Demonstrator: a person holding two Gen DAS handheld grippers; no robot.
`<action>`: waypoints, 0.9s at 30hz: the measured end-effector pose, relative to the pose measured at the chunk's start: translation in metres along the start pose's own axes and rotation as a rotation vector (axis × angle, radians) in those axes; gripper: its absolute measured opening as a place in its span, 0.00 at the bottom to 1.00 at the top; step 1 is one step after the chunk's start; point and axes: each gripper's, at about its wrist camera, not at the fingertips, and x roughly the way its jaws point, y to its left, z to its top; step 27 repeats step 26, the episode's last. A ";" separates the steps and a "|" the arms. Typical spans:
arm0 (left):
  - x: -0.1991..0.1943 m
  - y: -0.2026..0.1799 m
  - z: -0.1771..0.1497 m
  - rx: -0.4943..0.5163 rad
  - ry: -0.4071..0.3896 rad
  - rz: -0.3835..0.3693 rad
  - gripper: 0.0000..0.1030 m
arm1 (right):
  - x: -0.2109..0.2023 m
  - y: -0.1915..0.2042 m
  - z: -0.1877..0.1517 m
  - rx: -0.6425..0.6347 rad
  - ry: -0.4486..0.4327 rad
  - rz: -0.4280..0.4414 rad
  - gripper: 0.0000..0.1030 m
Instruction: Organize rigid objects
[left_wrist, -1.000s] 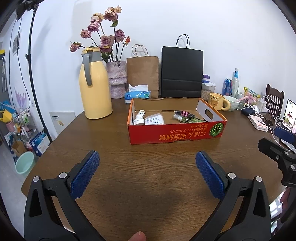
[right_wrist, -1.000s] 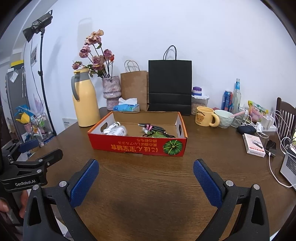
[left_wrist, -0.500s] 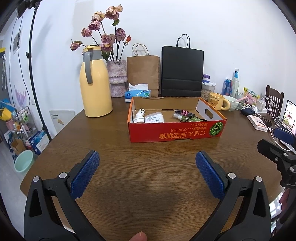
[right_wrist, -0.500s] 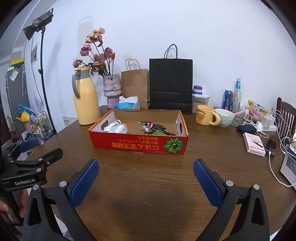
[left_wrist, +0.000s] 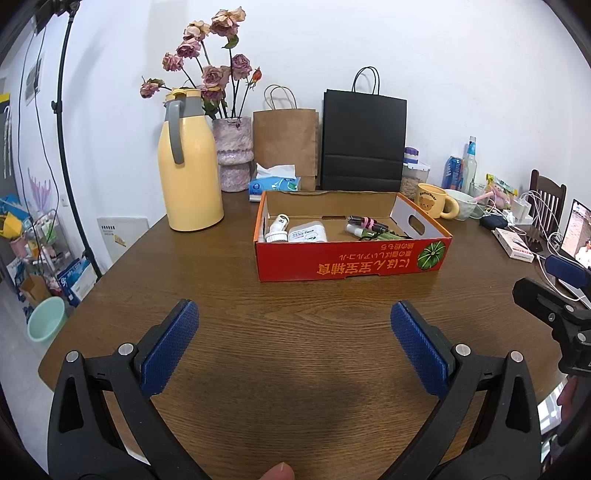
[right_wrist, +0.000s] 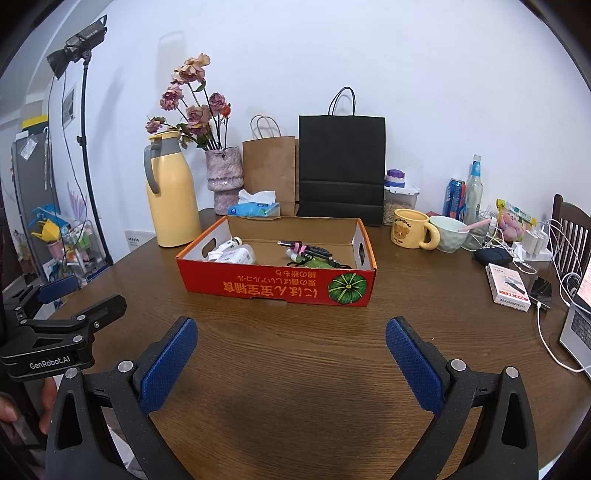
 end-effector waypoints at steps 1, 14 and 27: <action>0.000 0.000 0.000 0.000 0.000 0.000 1.00 | 0.000 0.000 0.000 0.000 0.000 0.000 1.00; 0.001 0.000 -0.002 0.000 0.003 0.000 1.00 | 0.001 0.002 -0.004 -0.002 0.005 0.001 1.00; 0.006 -0.002 -0.003 -0.005 0.031 -0.008 1.00 | 0.005 0.000 -0.008 -0.005 0.018 0.006 1.00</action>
